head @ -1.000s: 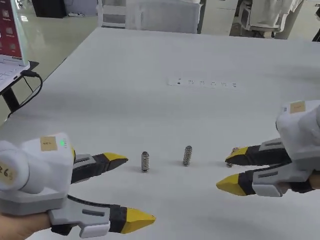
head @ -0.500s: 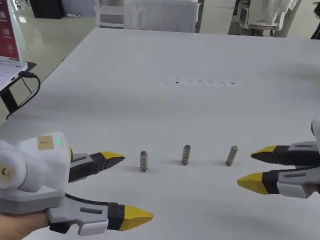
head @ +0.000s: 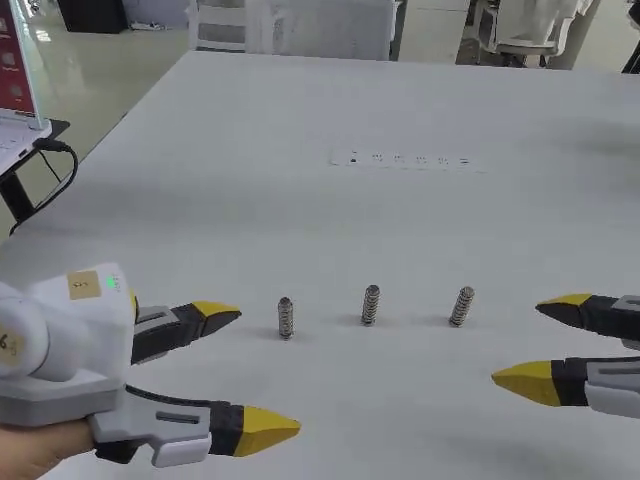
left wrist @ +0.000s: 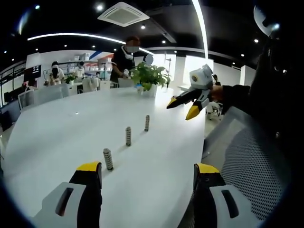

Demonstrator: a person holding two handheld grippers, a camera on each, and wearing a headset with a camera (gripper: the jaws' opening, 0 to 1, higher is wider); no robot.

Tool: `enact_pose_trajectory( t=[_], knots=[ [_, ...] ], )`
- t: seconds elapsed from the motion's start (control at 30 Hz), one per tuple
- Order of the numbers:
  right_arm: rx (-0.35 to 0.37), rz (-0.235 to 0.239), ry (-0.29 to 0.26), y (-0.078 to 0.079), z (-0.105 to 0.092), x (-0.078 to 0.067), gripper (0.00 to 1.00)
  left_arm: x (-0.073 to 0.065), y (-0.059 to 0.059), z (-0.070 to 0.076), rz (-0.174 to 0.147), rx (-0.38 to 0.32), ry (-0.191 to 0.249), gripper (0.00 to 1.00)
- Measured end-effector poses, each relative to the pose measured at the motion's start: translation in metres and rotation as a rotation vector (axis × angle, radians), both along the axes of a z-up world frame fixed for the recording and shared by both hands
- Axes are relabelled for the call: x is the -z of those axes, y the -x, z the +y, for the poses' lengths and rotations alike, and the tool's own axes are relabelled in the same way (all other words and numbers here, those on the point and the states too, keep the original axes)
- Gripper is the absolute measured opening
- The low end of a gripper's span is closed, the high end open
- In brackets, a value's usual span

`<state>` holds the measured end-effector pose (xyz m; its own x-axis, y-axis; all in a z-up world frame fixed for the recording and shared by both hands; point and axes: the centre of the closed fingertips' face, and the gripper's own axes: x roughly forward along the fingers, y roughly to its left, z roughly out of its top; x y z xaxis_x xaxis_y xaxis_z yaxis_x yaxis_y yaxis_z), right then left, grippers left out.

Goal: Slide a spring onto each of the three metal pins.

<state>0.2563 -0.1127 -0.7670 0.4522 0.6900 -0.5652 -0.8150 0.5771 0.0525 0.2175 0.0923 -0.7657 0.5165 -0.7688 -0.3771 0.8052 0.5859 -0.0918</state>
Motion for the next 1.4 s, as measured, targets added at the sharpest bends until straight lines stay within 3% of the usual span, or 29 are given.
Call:
enact_pose_trajectory(
  t=[0.53, 1.4],
  knots=[
    [0.001, -0.018, -0.026, 0.0029, 0.0016, 0.0043, 0.83, 0.0055, -0.0012, 0.0048, 0.013, -0.038, 0.014, 0.79],
    [0.006, -0.023, -0.043, 0.003, 0.0048, 0.0054, 0.85, 0.0078, -0.0039, 0.0084, 0.018, -0.071, 0.028, 0.85]
  ],
)
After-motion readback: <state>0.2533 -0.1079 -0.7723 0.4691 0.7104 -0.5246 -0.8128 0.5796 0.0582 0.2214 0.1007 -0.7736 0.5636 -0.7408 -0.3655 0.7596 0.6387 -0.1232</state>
